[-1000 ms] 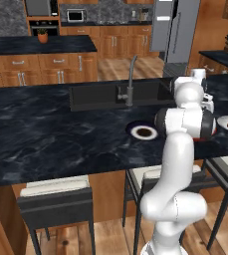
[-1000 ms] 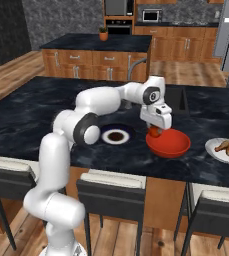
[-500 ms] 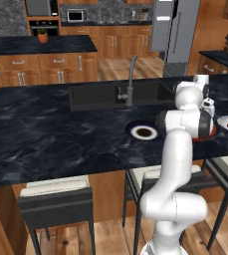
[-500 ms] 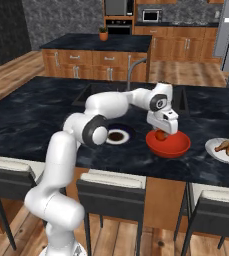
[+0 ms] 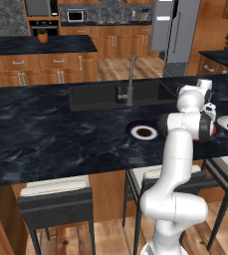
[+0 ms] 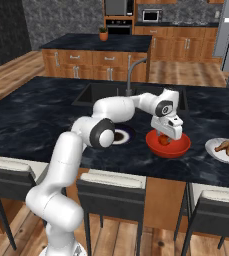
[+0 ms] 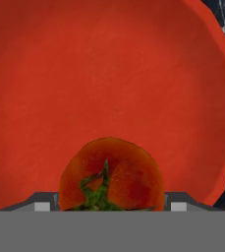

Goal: Pick the chicken drumstick and tomato from their plates and place them in the bowl. Then put the bowl in the fridge.

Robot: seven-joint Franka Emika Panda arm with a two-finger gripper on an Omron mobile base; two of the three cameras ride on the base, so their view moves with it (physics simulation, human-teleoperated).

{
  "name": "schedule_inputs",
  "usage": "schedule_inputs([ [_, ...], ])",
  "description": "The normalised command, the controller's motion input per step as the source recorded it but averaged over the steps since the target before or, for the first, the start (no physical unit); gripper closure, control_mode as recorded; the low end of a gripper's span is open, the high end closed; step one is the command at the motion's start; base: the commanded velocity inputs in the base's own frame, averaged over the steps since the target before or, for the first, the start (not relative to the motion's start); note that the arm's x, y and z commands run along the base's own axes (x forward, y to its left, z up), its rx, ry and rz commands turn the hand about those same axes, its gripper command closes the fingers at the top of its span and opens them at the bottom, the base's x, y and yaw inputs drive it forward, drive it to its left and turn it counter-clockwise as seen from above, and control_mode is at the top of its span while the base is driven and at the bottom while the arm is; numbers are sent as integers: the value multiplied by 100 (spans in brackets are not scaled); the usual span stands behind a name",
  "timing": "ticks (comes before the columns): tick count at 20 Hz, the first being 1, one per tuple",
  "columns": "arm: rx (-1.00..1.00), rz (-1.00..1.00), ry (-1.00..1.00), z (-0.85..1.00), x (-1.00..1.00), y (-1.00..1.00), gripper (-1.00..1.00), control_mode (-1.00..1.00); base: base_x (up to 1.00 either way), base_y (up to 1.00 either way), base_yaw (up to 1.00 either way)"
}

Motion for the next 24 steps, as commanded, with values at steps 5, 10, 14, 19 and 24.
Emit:
schedule_inputs([
  [5,0,-1,0,-21,3,0,100,-100,0,0,0],
  [10,0,0,0,-22,1,0,100,-100,0,0,0],
  [14,0,0,0,-19,0,0,-100,-100,0,0,0],
  [19,0,0,0,-4,0,0,-100,-100,0,0,0],
  [24,0,0,0,0,0,0,-100,-100,0,0,0],
])
